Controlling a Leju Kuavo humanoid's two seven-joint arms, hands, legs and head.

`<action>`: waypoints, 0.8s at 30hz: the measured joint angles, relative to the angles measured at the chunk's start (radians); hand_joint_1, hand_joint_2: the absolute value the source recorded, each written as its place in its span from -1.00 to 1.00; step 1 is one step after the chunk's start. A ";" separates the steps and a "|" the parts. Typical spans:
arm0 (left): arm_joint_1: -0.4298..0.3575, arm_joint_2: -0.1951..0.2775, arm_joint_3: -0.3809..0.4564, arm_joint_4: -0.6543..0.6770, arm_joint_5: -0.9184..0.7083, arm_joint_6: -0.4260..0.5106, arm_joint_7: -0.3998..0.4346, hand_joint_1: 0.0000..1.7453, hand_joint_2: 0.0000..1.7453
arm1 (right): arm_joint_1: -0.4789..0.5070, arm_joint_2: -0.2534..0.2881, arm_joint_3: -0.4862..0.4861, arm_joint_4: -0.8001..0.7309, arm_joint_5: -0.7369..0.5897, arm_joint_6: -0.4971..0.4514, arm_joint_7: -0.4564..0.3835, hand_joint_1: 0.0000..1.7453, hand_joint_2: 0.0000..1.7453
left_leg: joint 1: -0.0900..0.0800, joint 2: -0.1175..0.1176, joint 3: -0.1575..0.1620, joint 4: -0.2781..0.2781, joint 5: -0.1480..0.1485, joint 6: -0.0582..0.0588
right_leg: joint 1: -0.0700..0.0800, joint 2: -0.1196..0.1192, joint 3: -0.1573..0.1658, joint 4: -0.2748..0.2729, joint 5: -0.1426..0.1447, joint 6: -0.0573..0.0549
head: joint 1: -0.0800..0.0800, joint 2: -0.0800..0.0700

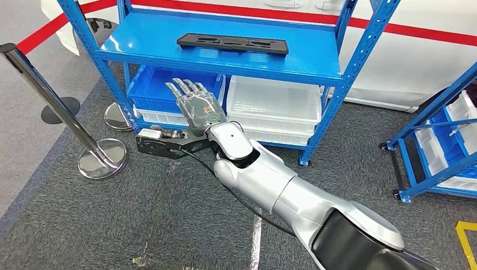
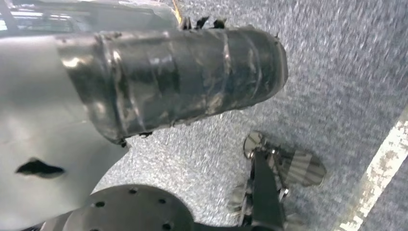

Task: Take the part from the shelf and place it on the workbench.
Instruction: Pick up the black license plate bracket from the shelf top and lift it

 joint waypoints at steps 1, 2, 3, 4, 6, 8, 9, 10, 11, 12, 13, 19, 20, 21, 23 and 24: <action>-0.001 -0.001 0.000 0.000 0.000 -0.001 0.000 -1.00 -1.00 | -0.001 0.000 0.000 0.000 0.000 0.000 0.000 -1.00 -1.00 | -0.002 -0.002 0.004 0.000 -0.005 -0.003 | 0.004 0.001 0.026 -0.062 0.026 -0.008 | -0.001 0.000; -0.001 -0.002 0.000 0.000 0.000 -0.001 0.000 -1.00 -1.00 | -0.002 0.000 0.000 0.000 -0.001 -0.001 0.000 -1.00 -1.00 | -0.003 -0.003 0.005 0.000 -0.008 -0.007 | 0.007 0.002 0.044 -0.103 0.038 -0.013 | -0.001 0.000; -0.002 -0.003 0.000 0.000 0.000 -0.002 0.000 -1.00 -1.00 | -0.003 -0.001 0.000 0.000 -0.001 -0.001 0.000 -1.00 -1.00 | -0.003 -0.004 0.004 -0.001 -0.010 -0.012 | 0.010 0.003 0.053 -0.123 0.036 -0.017 | -0.001 0.000; -0.003 -0.004 0.000 0.000 0.000 -0.002 0.000 -1.00 -1.00 | -0.003 -0.001 0.000 0.000 -0.001 -0.001 0.000 -1.00 -1.00 | -0.003 -0.004 0.004 -0.003 -0.011 -0.019 | 0.011 0.003 0.058 -0.130 0.032 -0.019 | -0.001 0.000; -0.003 -0.002 0.000 0.000 0.000 -0.002 0.001 -1.00 -1.00 | -0.003 -0.002 0.000 -0.001 0.000 -0.002 0.000 -1.00 -1.00 | -0.001 -0.001 0.006 -0.002 -0.017 -0.030 | 0.006 0.003 0.068 -0.145 0.033 -0.024 | -0.001 0.000; -0.002 -0.001 0.000 0.000 0.000 -0.002 0.002 -1.00 -1.00 | -0.005 -0.003 0.000 -0.001 0.002 -0.003 0.000 -1.00 -1.00 | 0.000 0.008 -0.017 0.050 -0.045 -0.040 | -0.001 0.001 0.085 -0.159 0.033 -0.030 | -0.004 0.000; -0.003 -0.002 0.000 0.000 0.000 -0.002 0.002 -1.00 -1.00 | -0.006 -0.003 0.000 -0.001 0.004 -0.003 0.000 -1.00 -1.00 | 0.001 0.011 -0.046 0.106 -0.068 -0.044 | -0.002 0.000 0.091 -0.161 0.030 -0.033 | -0.006 0.000; -0.003 -0.002 0.000 0.000 0.000 -0.002 0.002 -1.00 -1.00 | -0.005 -0.004 0.000 -0.001 0.006 -0.003 0.000 -1.00 -1.00 | 0.001 0.013 -0.083 0.170 -0.090 -0.048 | -0.001 -0.002 0.094 -0.161 0.026 -0.036 | -0.007 0.000; -0.003 -0.002 0.000 0.000 0.000 -0.002 0.002 -1.00 -1.00 | -0.002 -0.004 0.000 -0.001 0.007 -0.003 0.000 -1.00 -1.00 | 0.002 0.014 -0.118 0.225 -0.103 -0.050 | -0.001 -0.003 0.097 -0.159 0.022 -0.037 | -0.008 0.000; -0.003 -0.002 0.000 0.000 0.000 -0.002 0.002 -1.00 -1.00 | 0.001 -0.005 0.000 -0.001 0.008 -0.004 0.000 -1.00 -1.00 | 0.003 0.014 -0.140 0.251 -0.098 -0.053 | -0.001 -0.003 0.100 -0.157 0.017 -0.037 | -0.007 0.000; -0.002 -0.002 -0.001 0.000 0.000 -0.001 0.002 -1.00 -1.00 | 0.003 -0.006 0.000 0.000 0.009 -0.004 0.000 -1.00 -1.00 | 0.003 0.015 -0.143 0.240 -0.074 -0.054 | -0.002 -0.003 0.104 -0.153 0.011 -0.036 | -0.008 0.000; -0.005 0.000 -0.002 0.000 -0.002 0.001 0.001 -1.00 -1.00 | 0.003 -0.009 0.000 0.000 0.016 -0.010 0.001 -1.00 -1.00 | -0.003 0.019 -0.051 0.013 0.031 -0.034 | 0.005 -0.001 0.111 -0.127 -0.024 -0.013 | -0.010 0.000; -0.005 0.000 -0.003 0.000 -0.002 0.001 0.001 -1.00 -1.00 | 0.004 -0.009 0.000 0.000 0.018 -0.010 0.001 -1.00 -1.00 | -0.001 0.018 -0.051 0.013 0.028 -0.026 | 0.005 -0.002 0.111 -0.127 -0.027 -0.010 | -0.009 0.000; -0.004 0.000 -0.003 0.000 -0.002 0.001 0.001 -1.00 -1.00 | 0.004 -0.010 0.000 0.000 0.019 -0.011 0.002 -1.00 -1.00 | 0.000 0.017 -0.050 0.011 0.027 -0.021 | 0.005 -0.003 0.110 -0.122 -0.032 -0.005 | -0.008 0.000; -0.002 0.000 -0.003 0.000 -0.002 0.001 0.001 -1.00 -1.00 | 0.003 -0.012 0.000 0.000 0.021 -0.012 0.003 -1.00 -1.00 | 0.002 0.017 -0.042 0.009 0.023 -0.008 | 0.003 -0.004 0.085 -0.065 -0.064 0.006 | -0.007 0.000; -0.002 0.000 -0.003 0.000 -0.002 0.001 0.001 -1.00 -1.00 | 0.003 -0.013 0.000 0.000 0.022 -0.012 0.003 -1.00 -1.00 | 0.002 0.017 -0.038 0.009 0.021 -0.003 | 0.001 -0.005 0.056 -0.008 -0.089 0.011 | -0.006 0.000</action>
